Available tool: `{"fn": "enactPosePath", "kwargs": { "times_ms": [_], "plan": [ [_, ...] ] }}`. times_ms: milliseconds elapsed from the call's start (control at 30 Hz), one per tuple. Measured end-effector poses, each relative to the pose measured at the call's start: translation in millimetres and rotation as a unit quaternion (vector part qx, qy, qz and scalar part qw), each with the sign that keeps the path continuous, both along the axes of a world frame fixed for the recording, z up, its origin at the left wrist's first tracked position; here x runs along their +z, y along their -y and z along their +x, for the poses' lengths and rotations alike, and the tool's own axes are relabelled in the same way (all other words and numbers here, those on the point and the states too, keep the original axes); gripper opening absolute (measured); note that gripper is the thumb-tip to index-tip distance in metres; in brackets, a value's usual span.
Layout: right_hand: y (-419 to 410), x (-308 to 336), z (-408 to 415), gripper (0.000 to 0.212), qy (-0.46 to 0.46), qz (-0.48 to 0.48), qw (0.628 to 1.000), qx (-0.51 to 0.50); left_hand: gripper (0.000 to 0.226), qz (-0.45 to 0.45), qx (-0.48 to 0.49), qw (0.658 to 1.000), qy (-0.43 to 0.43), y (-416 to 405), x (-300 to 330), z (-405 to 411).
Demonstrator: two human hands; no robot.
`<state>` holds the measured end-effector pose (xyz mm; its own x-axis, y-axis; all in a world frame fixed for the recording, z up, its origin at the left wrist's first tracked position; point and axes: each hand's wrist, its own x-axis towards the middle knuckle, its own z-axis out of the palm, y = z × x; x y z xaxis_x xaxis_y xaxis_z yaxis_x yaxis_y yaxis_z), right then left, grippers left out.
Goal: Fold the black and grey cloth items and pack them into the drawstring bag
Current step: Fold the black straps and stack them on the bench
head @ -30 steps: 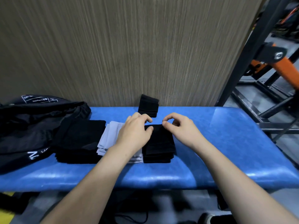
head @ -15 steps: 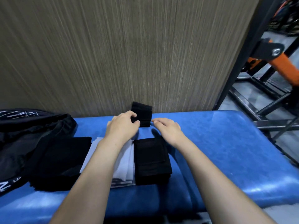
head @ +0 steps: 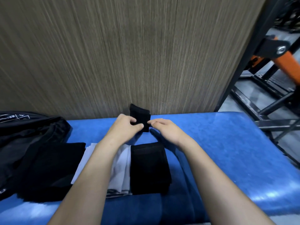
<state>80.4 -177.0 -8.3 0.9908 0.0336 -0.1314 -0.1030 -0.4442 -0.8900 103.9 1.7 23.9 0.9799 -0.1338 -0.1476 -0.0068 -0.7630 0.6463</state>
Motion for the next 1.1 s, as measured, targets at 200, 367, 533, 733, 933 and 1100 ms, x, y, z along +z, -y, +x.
{"fn": "enactPosePath", "kwargs": {
  "times_ms": [200,367,533,733,933,1100],
  "plan": [
    [1,11,-11,0.049,0.066,0.09,0.991,-0.074,0.012,-0.169,0.043,0.961,0.215,9,32,-17],
    [2,27,-31,0.063,0.121,0.117,0.985,-0.043,0.028,-0.236,0.012,0.936,0.263,13,46,-37],
    [8,38,-60,0.053,0.12,0.136,0.981,-0.066,0.042,-0.235,-0.076,0.934,0.257,26,51,-59],
    [44,53,-91,0.032,0.147,0.153,0.968,-0.133,0.045,-0.228,-0.167,0.916,0.285,56,52,-83],
    [85,57,-123,0.038,0.063,0.206,0.966,-0.14,0.04,-0.254,-0.169,0.888,0.344,95,51,-101],
    [107,52,-152,0.044,-0.011,0.247,0.964,-0.098,0.042,-0.228,-0.17,0.883,0.373,120,45,-120]
  ]
}}
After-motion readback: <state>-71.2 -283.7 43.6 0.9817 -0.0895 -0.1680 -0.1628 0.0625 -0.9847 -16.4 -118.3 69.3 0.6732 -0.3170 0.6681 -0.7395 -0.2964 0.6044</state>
